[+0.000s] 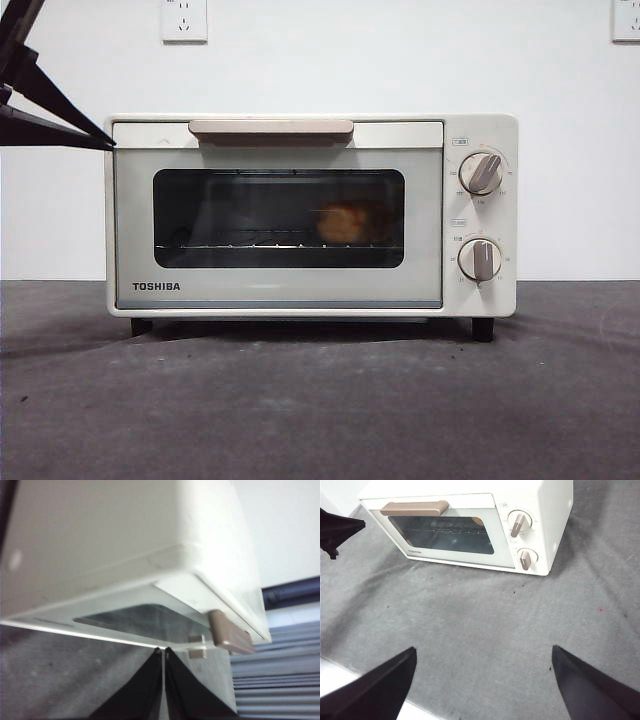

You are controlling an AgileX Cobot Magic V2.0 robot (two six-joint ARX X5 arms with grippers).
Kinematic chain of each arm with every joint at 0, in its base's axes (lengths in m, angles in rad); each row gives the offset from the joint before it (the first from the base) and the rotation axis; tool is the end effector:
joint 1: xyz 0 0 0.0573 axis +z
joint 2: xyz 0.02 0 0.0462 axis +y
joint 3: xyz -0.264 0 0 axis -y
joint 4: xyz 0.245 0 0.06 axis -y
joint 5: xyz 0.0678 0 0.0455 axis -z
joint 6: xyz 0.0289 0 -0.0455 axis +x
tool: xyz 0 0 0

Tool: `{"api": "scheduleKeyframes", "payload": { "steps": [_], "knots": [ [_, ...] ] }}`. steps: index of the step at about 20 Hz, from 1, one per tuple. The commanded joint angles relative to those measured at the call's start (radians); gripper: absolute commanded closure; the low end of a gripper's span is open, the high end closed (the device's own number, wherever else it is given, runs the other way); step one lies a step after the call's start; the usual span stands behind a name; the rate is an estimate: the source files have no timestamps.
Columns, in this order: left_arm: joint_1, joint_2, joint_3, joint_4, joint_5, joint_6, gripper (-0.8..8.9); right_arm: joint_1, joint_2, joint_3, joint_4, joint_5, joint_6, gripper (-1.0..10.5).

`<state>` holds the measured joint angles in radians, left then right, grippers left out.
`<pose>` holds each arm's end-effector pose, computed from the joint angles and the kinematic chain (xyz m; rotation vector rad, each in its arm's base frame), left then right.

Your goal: The left arm flap open the oven, the right arm pick bread and place it into oven, the left arm flap close the oven

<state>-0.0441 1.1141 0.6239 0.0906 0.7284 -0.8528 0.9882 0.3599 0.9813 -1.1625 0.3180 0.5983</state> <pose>0.2292 -0.0294 0.2433 -0.9358 0.6929 -0.5554 0.0179 0.0108 0.3388 0.2324 0.6093 0.4942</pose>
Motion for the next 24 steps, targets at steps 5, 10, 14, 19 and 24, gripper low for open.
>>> {"api": "scheduleKeyframes", "payload": {
  "steps": [5, 10, 14, 19, 24],
  "knots": [
    [-0.002, -0.105, 0.111, -0.071, 0.02, 0.182, 8.01, 0.012, 0.003, 0.015, 0.045, 0.004, -0.06, 5.2],
    [-0.029, -0.304, 0.152, -0.241, 0.02, 0.496, 8.01, 0.012, 0.003, 0.015, 0.142, 0.005, -0.208, 5.3],
    [-0.044, -0.428, 0.156, -0.39, -0.016, 0.567, 8.01, 0.012, 0.003, 0.015, 0.216, 0.005, -0.271, 5.9],
    [-0.051, -0.531, 0.156, -0.523, -0.08, 0.587, 8.01, 0.012, 0.003, 0.015, 0.218, 0.005, -0.275, 8.1],
    [-0.054, -0.562, 0.156, -0.534, -0.101, 0.592, 8.01, 0.012, 0.003, 0.015, 0.202, 0.05, -0.274, 9.4]
  ]
}}
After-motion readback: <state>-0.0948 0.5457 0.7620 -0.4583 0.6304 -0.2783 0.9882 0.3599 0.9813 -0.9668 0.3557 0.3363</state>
